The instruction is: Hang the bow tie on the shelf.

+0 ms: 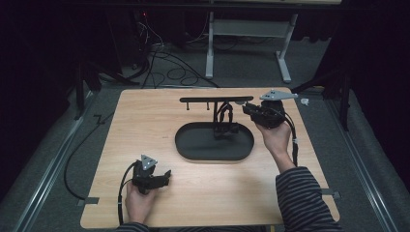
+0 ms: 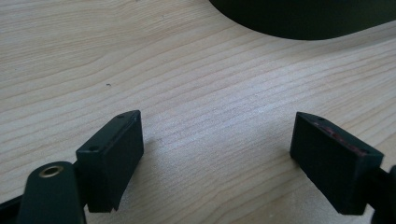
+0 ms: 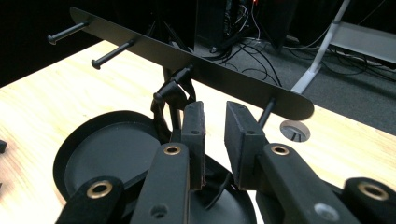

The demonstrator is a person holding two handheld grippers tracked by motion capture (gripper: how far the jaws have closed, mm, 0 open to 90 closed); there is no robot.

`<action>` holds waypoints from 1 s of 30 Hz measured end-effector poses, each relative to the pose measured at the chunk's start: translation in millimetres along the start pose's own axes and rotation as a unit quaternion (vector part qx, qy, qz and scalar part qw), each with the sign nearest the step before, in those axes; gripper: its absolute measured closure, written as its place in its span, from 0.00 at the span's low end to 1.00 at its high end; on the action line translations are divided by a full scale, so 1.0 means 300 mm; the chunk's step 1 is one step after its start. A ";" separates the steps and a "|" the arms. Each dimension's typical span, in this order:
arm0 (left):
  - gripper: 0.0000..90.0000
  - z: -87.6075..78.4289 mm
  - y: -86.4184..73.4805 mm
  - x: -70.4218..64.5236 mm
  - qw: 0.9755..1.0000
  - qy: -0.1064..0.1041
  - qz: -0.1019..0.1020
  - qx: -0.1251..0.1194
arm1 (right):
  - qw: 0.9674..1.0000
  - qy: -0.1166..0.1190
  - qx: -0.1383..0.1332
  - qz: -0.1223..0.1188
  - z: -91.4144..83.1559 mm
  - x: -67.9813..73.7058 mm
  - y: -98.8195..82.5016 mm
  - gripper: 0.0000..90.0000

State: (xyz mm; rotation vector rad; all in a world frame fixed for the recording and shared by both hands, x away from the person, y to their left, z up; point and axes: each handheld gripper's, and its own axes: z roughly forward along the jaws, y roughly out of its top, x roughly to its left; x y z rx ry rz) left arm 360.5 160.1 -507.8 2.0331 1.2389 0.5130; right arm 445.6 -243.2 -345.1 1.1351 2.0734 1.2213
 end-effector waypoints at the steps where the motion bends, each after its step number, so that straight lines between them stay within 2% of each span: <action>1: 0.20 0.000 0.000 0.000 1.000 0.000 0.000 0.000 | 1.000 -0.001 0.000 0.001 -0.009 -0.003 -0.001 0.88; 8: 0.20 0.000 0.000 0.000 1.000 0.000 0.000 0.000 | 1.000 -0.003 -0.007 0.000 -0.034 -0.008 -0.005 0.88; 15: 0.20 0.000 0.000 0.000 1.000 0.000 0.000 0.000 | 1.000 -0.006 -0.004 0.008 -0.048 -0.025 -0.032 0.87; 30: 0.20 0.000 0.000 0.000 1.000 0.000 0.000 0.000 | 1.000 -0.011 -0.011 0.016 -0.117 -0.045 -0.078 0.86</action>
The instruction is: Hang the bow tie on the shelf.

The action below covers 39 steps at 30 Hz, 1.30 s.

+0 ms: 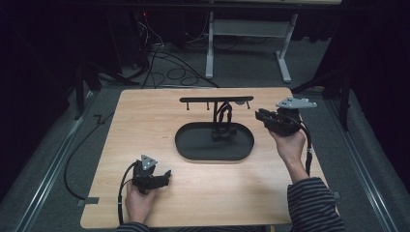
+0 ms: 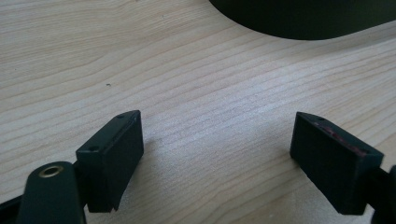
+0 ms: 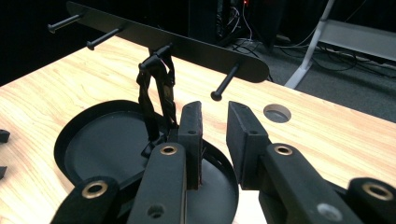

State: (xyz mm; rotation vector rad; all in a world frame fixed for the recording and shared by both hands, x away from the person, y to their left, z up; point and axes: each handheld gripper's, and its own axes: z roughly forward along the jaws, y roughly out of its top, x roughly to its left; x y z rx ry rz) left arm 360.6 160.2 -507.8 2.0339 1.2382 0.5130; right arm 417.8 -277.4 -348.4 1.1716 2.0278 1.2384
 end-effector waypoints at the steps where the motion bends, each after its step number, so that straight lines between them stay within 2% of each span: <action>1: 0.20 0.000 0.000 0.000 1.000 0.000 0.000 0.000 | 1.000 -0.001 0.001 0.002 -0.004 0.000 -0.003 0.86; 19: 0.20 0.000 0.000 0.000 1.000 0.000 0.000 0.000 | 1.000 -0.009 -0.011 0.021 -0.075 -0.028 -0.065 0.82; 39: 0.20 0.000 0.000 0.000 1.000 0.001 0.001 0.000 | 0.999 -0.016 -0.010 0.037 -0.128 -0.047 -0.156 0.82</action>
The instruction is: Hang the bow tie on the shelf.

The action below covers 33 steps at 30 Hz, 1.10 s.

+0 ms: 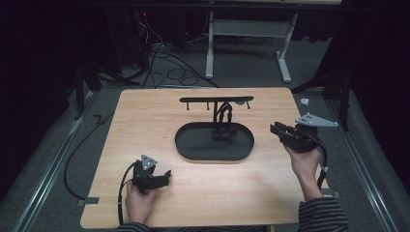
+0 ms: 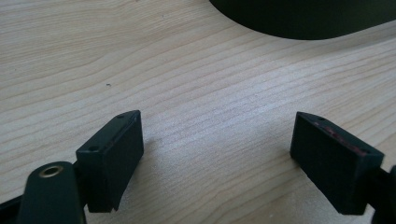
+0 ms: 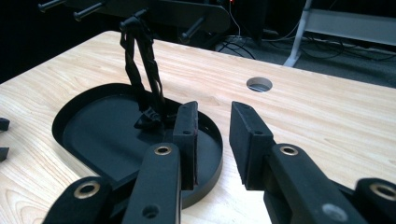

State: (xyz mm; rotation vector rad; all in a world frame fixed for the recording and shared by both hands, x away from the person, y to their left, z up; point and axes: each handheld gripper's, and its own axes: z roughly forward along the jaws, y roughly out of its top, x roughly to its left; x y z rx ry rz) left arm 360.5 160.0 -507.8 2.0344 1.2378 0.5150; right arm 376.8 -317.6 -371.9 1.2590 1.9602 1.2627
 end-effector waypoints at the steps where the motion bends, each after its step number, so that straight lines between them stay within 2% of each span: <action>1: 0.20 0.000 0.000 0.000 1.000 0.000 0.000 0.000 | 1.000 0.001 -0.001 0.003 -0.002 -0.001 -0.005 0.82; 33: 0.20 0.000 0.000 0.000 1.000 0.000 0.000 0.000 | 1.000 0.000 0.008 0.026 -0.031 -0.002 -0.123 0.82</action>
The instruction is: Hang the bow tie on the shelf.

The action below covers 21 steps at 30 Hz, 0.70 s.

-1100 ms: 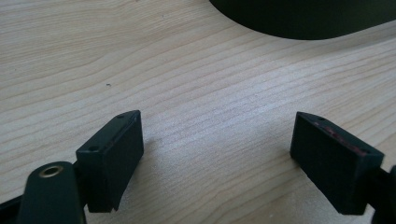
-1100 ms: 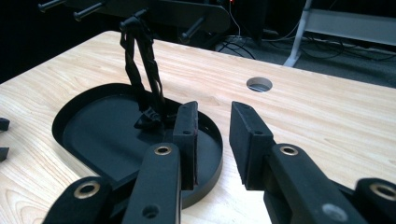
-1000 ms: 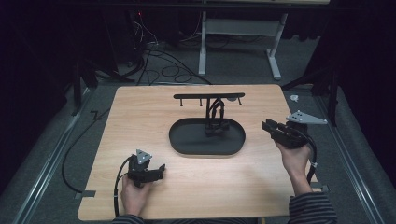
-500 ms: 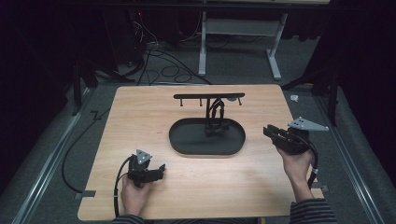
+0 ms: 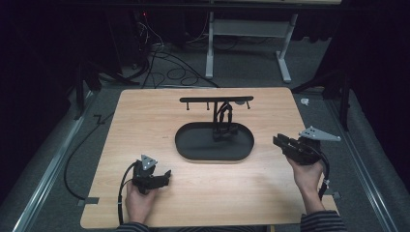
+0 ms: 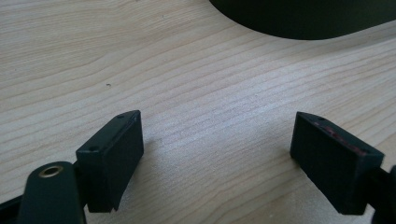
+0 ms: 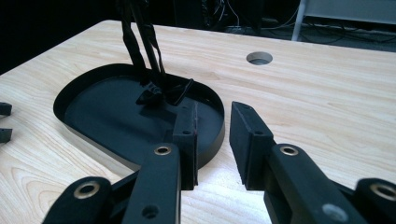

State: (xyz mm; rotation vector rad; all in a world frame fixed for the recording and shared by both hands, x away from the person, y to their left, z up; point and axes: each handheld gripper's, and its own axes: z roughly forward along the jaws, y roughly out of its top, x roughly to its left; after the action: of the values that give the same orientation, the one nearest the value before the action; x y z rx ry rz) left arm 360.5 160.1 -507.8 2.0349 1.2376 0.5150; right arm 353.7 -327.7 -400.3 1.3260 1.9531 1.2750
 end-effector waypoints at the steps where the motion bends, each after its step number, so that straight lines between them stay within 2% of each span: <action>1: 0.20 0.000 0.000 0.000 1.000 0.000 0.000 0.000 | 1.000 0.000 0.001 0.002 -0.001 -0.001 -0.004 0.82; 15: 0.20 0.000 0.000 0.000 1.000 0.000 0.000 0.000 | 1.000 0.006 0.009 0.016 0.003 -0.008 -0.055 0.81; 21: 0.20 0.000 0.000 0.000 1.000 0.000 0.000 0.000 | 1.000 0.004 0.016 0.015 0.010 -0.004 -0.073 0.81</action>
State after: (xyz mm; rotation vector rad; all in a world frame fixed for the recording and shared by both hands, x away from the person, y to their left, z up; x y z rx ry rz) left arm 360.5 160.1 -507.8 2.0349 1.2378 0.5150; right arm 346.1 -329.8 -420.9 1.3731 1.9730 1.2692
